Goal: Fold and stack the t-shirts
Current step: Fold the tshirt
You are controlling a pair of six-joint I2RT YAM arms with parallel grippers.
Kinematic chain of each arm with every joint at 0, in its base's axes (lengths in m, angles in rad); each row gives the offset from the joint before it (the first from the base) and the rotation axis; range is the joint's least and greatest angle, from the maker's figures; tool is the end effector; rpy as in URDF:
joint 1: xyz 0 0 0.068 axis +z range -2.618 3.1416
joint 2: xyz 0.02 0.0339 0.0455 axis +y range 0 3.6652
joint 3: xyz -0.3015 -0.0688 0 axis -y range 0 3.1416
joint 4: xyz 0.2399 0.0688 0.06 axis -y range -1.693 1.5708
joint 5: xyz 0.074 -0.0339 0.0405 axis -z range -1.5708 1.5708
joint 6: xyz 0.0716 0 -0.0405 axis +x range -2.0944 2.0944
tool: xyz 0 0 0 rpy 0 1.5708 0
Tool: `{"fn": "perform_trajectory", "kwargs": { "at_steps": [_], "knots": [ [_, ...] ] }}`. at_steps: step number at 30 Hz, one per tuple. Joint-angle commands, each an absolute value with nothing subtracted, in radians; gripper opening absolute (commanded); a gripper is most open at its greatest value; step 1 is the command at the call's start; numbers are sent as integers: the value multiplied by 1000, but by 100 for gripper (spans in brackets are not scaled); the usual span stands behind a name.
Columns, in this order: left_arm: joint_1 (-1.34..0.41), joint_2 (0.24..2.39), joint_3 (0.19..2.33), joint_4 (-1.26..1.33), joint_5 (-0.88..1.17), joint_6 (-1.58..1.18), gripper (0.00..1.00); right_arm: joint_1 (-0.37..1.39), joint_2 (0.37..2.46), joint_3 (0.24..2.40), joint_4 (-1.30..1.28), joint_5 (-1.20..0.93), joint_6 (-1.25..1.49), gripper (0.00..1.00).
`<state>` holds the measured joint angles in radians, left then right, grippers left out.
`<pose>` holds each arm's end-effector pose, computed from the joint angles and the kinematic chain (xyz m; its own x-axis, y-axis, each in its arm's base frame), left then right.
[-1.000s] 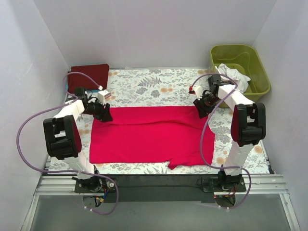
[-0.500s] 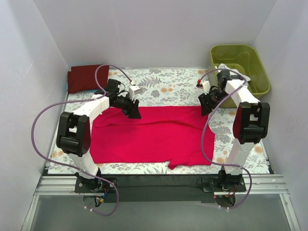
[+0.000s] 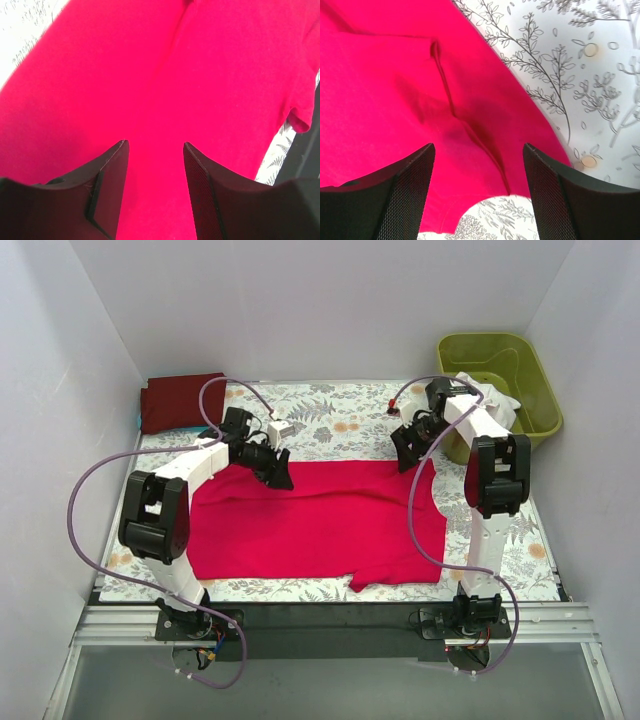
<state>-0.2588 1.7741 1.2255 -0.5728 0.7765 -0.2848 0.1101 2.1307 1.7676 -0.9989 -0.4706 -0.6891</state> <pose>0.3460 -0.1435 0.2222 -0.9696 0.0494 -0.2396 0.2130 0.6518 -0.7278 0.4479 0.0822 0.2050 -0.6288 -0.6397 -0.4420 -0.7660 0.6074 0.2106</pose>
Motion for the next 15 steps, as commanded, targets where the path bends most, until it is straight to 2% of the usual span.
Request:
{"fn": "perform_trajectory", "kwargs": {
  "at_steps": [1,10,15],
  "knots": [
    [-245,1686,1190,-572,758,-281,47,114,2135,1786,-1028,-466,-724,77],
    [-216,1678,1172,-572,749,-273,47,124,2126,1709,-1071,-492,-775,73],
    [-210,1690,1203,-581,750,-272,47,130,2137,1681,-1085,-479,-798,75]
  ]
}}
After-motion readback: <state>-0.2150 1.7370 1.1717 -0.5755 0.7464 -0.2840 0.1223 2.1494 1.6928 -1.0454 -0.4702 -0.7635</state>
